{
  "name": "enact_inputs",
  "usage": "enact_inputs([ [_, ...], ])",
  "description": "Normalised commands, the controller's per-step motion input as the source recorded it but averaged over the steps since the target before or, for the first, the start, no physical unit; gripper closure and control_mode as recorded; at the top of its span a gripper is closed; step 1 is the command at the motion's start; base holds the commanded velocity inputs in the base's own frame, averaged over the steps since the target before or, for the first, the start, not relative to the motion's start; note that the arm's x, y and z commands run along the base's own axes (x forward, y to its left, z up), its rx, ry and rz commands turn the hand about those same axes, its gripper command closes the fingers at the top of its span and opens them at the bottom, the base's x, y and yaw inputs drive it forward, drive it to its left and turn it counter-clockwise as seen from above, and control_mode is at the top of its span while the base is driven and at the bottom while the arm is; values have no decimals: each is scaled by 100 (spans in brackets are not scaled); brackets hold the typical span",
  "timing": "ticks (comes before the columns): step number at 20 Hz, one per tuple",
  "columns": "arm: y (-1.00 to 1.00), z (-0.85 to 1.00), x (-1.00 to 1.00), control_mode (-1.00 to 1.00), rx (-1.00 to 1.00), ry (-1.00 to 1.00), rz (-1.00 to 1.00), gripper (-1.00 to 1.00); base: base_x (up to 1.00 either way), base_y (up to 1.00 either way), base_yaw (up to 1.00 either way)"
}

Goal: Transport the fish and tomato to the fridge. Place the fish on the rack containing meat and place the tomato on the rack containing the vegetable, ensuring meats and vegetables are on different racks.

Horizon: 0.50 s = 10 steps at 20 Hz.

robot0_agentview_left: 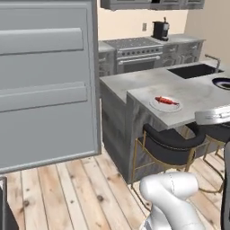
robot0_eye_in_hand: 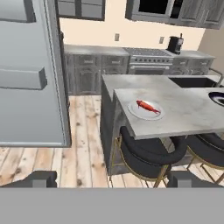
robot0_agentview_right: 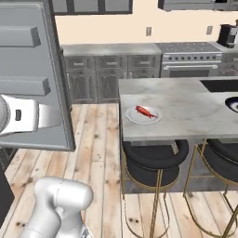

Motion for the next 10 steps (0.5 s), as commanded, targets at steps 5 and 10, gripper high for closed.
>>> enact_inputs([
  [5, 0, 0, 0, 100, 0, 0, 0, -100, 85, -49, -5],
  [10, 0, 0, 0, 100, 0, 0, 0, -100, 74, -31, 0],
])
